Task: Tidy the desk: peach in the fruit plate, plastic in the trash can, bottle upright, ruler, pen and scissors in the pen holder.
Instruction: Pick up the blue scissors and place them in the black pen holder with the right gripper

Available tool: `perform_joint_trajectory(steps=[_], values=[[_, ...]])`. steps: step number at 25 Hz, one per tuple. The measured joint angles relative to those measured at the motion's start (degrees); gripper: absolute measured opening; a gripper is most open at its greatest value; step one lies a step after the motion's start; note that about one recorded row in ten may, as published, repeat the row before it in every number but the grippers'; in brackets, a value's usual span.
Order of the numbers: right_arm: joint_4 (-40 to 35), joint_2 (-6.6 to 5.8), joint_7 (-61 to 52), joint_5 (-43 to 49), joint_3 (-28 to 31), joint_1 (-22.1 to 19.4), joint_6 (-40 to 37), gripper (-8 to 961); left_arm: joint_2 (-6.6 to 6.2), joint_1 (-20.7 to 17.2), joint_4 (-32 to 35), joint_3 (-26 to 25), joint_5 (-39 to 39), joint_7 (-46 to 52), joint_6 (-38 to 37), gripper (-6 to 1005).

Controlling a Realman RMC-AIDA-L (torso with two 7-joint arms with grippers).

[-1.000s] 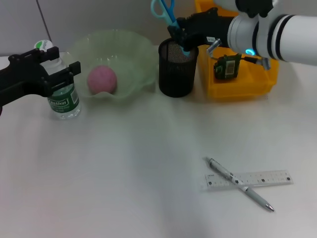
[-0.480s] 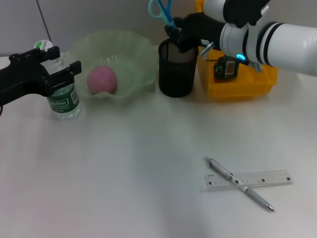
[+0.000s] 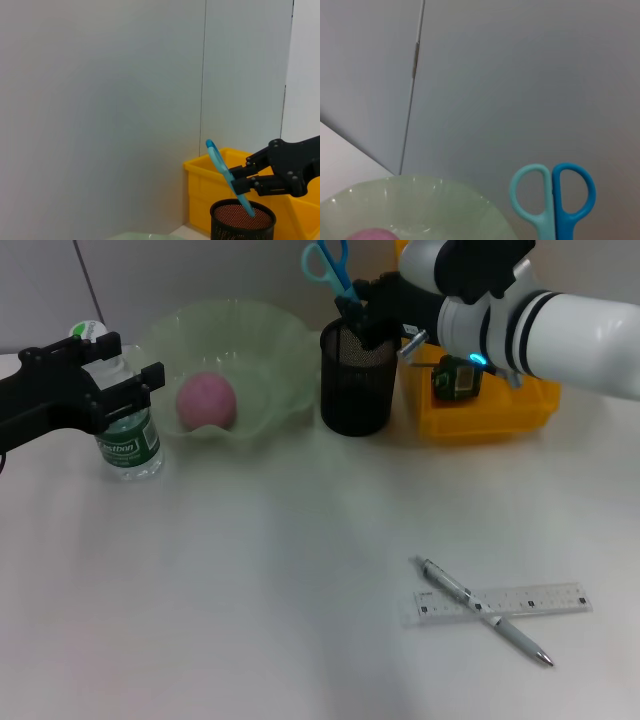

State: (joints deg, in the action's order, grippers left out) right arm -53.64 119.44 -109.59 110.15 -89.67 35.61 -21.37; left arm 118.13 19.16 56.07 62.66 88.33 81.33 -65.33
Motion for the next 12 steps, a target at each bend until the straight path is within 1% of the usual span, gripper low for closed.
perform_joint_trajectory(steps=[8,12], values=[[1.37,0.04,-0.27,-0.06,-3.88,1.08,6.06,248,0.0,0.1,-0.06,0.0,-0.03,-0.26,0.18,663],[2.04,0.07,-0.47,-0.59,-4.59,1.65,6.72,250,0.0,0.32,-0.11,0.0,-0.02,-0.35,0.28,663]])
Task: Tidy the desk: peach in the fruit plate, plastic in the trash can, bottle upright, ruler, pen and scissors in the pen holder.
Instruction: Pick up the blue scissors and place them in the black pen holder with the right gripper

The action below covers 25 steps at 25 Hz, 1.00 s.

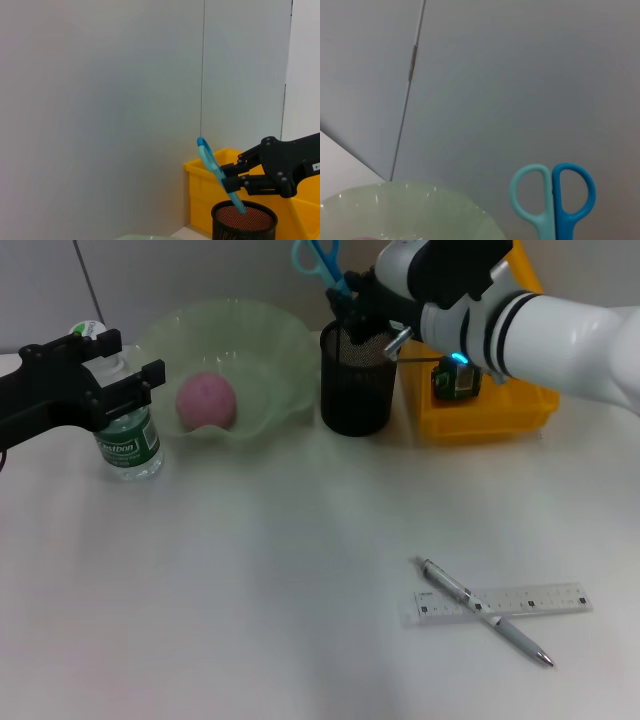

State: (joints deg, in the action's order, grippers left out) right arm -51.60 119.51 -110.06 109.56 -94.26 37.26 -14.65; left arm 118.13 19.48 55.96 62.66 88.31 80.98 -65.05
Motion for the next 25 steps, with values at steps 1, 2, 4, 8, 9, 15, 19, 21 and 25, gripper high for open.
perform_joint_trajectory(steps=[1,2,4,8,9,15,19,21,25], values=[[0.36,0.0,0.0,-0.36,-0.37,0.24,0.34,250,0.0,0.07,-0.14,0.0,0.01,-0.09,0.0,663],[0.73,0.01,0.0,-0.66,-0.68,0.52,0.71,251,0.0,0.07,-0.14,0.0,0.01,-0.09,0.0,663],[1.51,0.02,-0.02,-0.95,-1.02,1.18,1.36,252,0.0,0.2,-0.43,0.0,0.02,-0.45,-0.01,663],[1.87,0.02,-0.07,-0.98,-1.04,1.59,1.37,254,0.0,0.25,-0.58,0.0,0.02,-0.62,0.0,663],[2.14,0.02,-0.15,-1.0,-1.04,1.84,1.38,255,0.0,0.3,-0.66,0.0,0.02,-0.63,-0.02,663],[2.24,0.02,-0.27,-1.02,-0.98,1.94,1.37,258,0.0,0.34,-0.68,0.0,0.02,-0.64,-0.06,663],[2.08,0.02,-0.29,-1.03,-0.99,1.91,1.37,306,0.0,0.38,-0.68,0.0,0.02,-0.69,-0.02,663],[1.93,0.02,-0.29,-1.02,-0.99,1.85,1.41,353,0.0,0.38,-0.68,0.0,0.02,-0.69,0.0,663],[-0.28,0.02,-0.26,-1.03,-1.07,0.89,0.72,400,0.0,0.38,-0.73,-0.07,0.02,-0.69,0.02,663]])
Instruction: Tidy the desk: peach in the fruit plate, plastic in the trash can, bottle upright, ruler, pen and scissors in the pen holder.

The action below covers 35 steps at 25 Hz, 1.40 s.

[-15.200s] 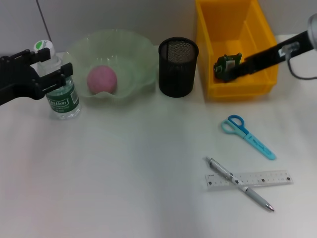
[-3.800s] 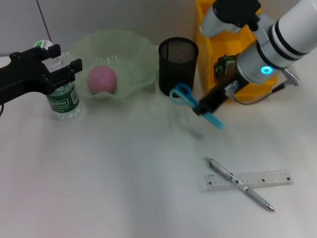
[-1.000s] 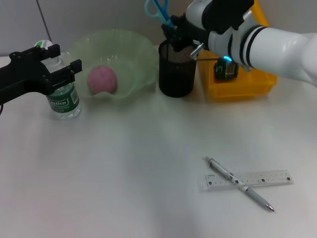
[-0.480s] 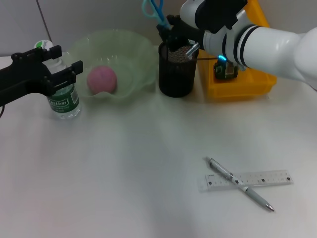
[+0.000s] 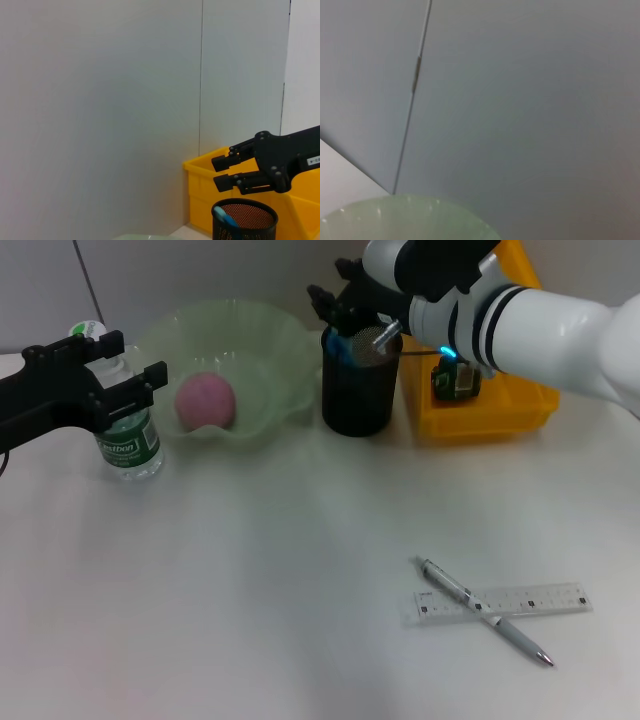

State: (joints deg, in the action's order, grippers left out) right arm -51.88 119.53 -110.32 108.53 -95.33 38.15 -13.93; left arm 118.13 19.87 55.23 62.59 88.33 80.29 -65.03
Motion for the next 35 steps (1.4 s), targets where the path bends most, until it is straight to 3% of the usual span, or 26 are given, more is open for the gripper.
perform_joint_trajectory(steps=[3,4,7,8,9,10,14,17,19,23,30,33,34,35], values=[[-4.74,-0.03,0.0,0.01,-0.11,-2.53,-3.58,422,0.0,0.0,-0.03,-0.08,-0.05,0.0,0.0,663],[-9.67,-0.16,0.02,0.01,0.28,-5.38,-8.51,422,0.0,0.0,-0.04,-0.09,-0.05,0.0,0.0,663],[-15.64,-0.33,0.01,0.2,2.26,-8.65,-15.23,423,0.0,-0.05,-0.03,-0.55,-0.14,0.01,-0.08,663],[-17.95,-0.36,-0.01,0.37,3.82,-9.91,-19.11,423,0.0,-0.12,-0.04,-0.75,-0.21,0.01,-0.16,663],[-22.85,-0.39,-0.08,0.48,8.35,-12.17,-28.76,423,0.0,-0.31,-0.03,-0.91,-0.33,0.01,-0.33,663],[-22.85,-0.39,-0.08,0.48,8.35,-12.17,-28.76,423,0.0,-0.31,-0.03,-0.91,-0.33,0.01,-0.33,663],[-27.63,-0.36,-0.57,0.25,21.03,-14.58,-47.45,422,0.0,-0.46,-0.03,-1.09,-0.39,0.03,-0.43,663],[-27.46,-0.38,-0.74,0.22,25.28,-14.67,-51.27,422,0.0,-0.45,-0.04,-1.17,-0.42,0.04,-0.44,663],[-26.96,-0.37,-0.89,0.19,28.8,-14.69,-52.72,422,0.03,-0.4,-0.04,-1.24,-0.43,0.04,-0.44,663],[-26.11,-0.42,-4.68,1.28,30.19,-14.32,-52.81,413,0.11,-0.31,-0.04,-1.26,-0.45,0.11,-0.44,663],[-22.15,-1.05,-16.56,15.95,31.19,-7.83,-58.21,415,0.23,-0.11,-0.03,-1.24,-0.45,0.58,-0.44,663],[-18.27,-2.56,-17.67,17.9,31.48,-3.64,-65.35,452,0.25,-0.09,-0.03,-1.3,-0.46,0.63,-0.44,663],[-15.39,-3.84,-17.46,17.46,31.96,-0.71,-70.51,485,0.26,-0.09,-0.03,-1.3,-0.46,0.64,-0.44,663],[-15.39,-3.84,-17.46,17.46,31.96,-0.71,-70.51,517,0.26,-0.09,-0.03,-1.3,-0.46,0.64,-0.44,663]])
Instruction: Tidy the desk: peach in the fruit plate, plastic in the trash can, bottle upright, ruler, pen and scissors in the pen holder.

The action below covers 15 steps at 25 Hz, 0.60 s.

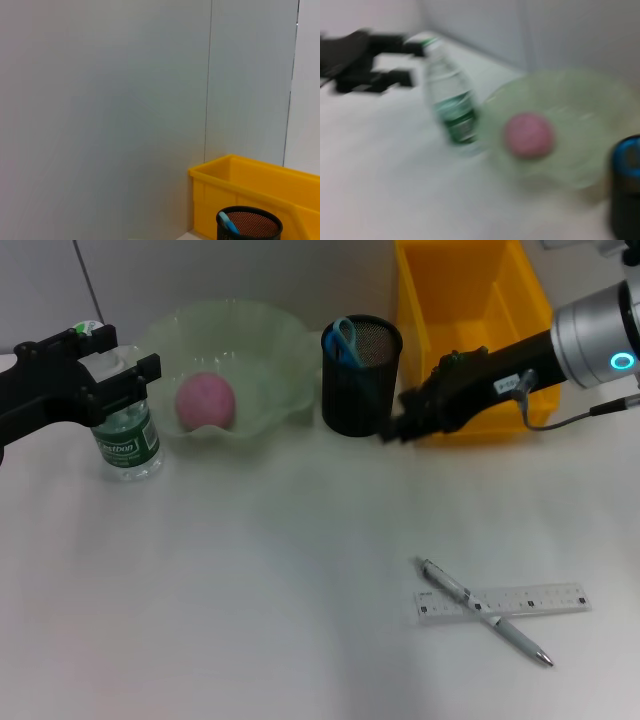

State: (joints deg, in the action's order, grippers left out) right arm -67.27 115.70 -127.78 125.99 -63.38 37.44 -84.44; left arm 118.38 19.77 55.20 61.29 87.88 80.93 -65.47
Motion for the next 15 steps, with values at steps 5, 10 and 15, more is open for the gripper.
perform_joint_trajectory(steps=[5,10,15], values=[[3.9,-1.02,1.02,1.3,0.2,5.66,-8.28,623,0.01,-0.04,-0.01,0.02,0.01,-0.06,0.0,663],[6.36,-0.52,1.58,7.2,-1.95,10.2,-12.93,646,0.01,0.07,-0.01,0.04,0.02,-0.28,0.0,663],[8.2,-0.1,1.71,10.32,-6.15,12.82,-14.8,664,0.01,0.11,-0.01,0.15,0.02,-0.15,0.0,663]])
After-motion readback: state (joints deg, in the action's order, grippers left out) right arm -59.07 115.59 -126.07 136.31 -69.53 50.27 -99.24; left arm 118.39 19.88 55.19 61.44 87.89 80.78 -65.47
